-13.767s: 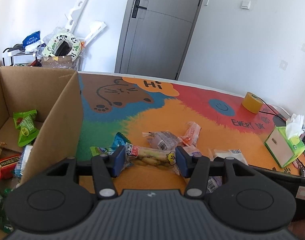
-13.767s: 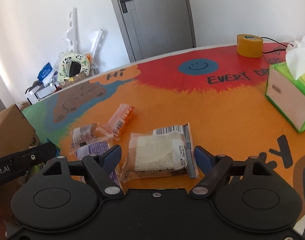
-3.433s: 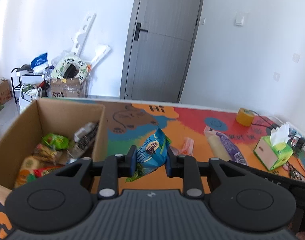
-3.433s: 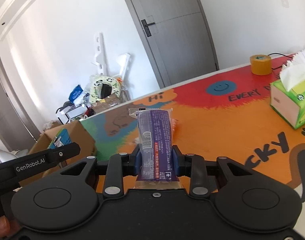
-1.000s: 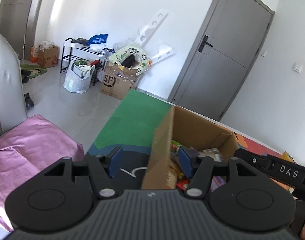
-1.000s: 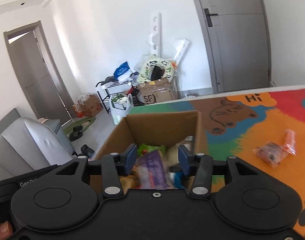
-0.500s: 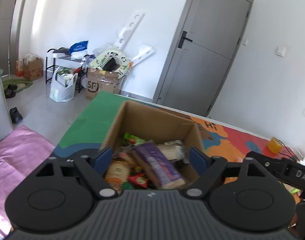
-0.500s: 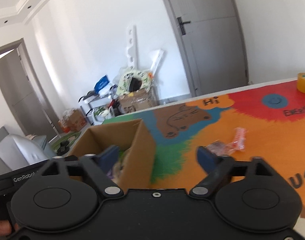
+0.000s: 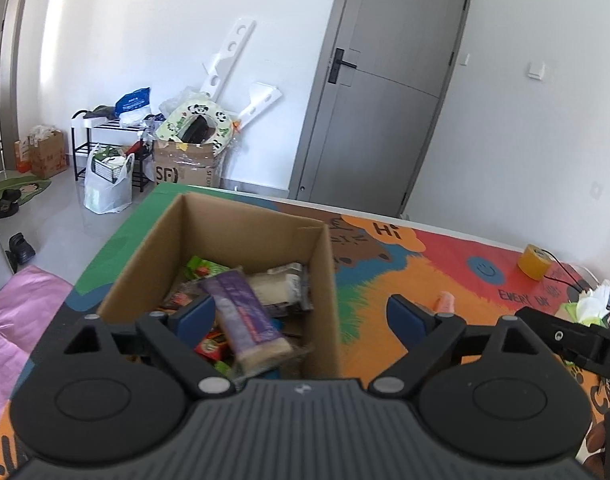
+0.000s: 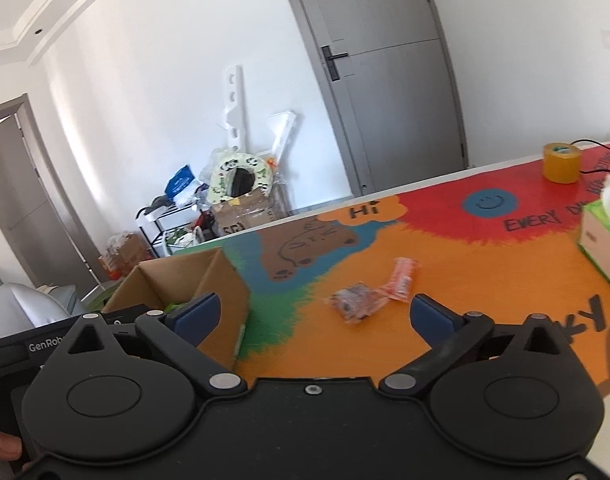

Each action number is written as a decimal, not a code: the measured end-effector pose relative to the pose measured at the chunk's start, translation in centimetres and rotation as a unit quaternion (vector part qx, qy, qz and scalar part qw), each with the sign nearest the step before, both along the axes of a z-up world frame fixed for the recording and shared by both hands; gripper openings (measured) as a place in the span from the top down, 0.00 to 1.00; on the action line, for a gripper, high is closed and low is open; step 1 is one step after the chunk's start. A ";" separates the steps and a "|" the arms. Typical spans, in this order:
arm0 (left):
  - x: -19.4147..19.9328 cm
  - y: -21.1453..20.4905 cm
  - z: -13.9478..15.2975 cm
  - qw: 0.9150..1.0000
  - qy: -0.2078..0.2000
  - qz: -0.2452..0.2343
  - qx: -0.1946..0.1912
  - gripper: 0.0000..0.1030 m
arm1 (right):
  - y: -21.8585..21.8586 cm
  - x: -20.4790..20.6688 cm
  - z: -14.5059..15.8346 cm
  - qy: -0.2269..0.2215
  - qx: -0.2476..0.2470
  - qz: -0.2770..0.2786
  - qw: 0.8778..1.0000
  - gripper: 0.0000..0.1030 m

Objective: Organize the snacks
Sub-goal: 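Move both grippers back over the last two snacks on the mat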

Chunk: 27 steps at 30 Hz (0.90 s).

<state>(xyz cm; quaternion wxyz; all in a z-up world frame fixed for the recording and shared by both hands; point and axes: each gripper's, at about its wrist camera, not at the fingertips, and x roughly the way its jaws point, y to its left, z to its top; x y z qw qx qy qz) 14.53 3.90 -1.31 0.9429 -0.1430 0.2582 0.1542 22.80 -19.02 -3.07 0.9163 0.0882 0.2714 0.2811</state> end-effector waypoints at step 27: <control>6.2 -7.3 0.2 0.997 0.019 -0.068 0.020 0.11 | -8.5 4.2 -1.4 0.039 0.028 -0.068 0.997 0.00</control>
